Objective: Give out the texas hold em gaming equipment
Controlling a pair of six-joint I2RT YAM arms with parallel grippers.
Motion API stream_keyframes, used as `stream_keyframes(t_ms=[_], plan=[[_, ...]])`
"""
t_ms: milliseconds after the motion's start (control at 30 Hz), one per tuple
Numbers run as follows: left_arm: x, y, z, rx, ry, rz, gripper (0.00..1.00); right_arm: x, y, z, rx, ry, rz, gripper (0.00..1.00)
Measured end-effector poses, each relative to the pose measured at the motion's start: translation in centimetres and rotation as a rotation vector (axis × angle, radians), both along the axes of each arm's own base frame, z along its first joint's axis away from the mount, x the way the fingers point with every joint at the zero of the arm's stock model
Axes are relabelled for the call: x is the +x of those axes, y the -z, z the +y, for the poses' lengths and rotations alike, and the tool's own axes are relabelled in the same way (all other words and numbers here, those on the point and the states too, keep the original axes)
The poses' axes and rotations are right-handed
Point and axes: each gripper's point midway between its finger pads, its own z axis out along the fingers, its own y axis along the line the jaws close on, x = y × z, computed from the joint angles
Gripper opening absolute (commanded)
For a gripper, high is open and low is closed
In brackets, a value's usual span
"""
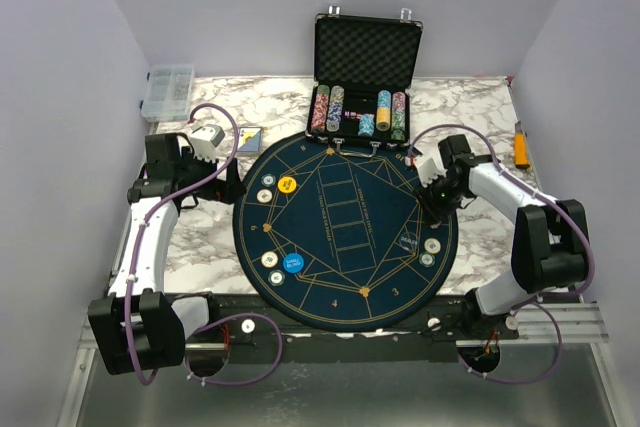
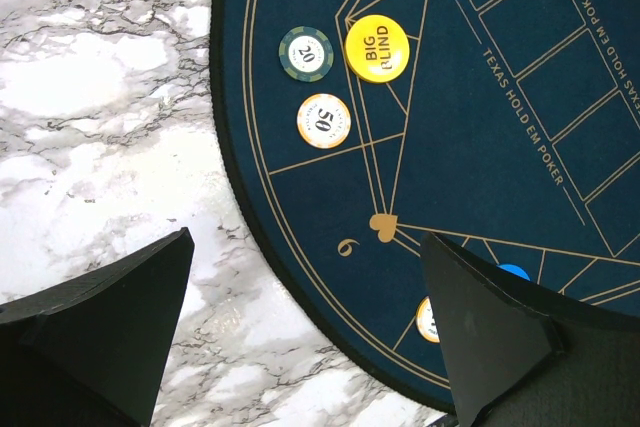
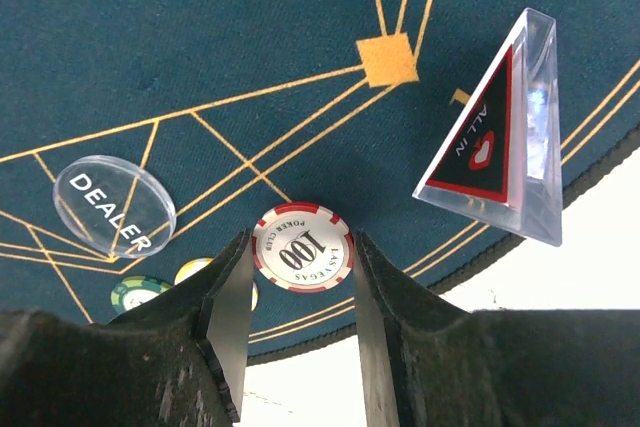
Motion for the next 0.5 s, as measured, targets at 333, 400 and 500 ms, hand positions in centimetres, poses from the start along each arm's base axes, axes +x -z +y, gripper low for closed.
stream_keyframes(t_ms=[333, 400, 500], plan=[[0.00, 0.00, 0.00, 0.000, 0.000, 0.000, 0.98, -0.49, 1.06, -0.56, -0.037, 0.001, 0.023, 0.57], [0.00, 0.00, 0.00, 0.000, 0.000, 0.000, 0.98, -0.65, 1.14, -0.61, -0.041, 0.000, 0.027, 0.59], [0.00, 0.00, 0.00, 0.000, 0.000, 0.000, 0.99, -0.79, 1.15, -0.61, -0.041, 0.000, 0.033, 0.59]])
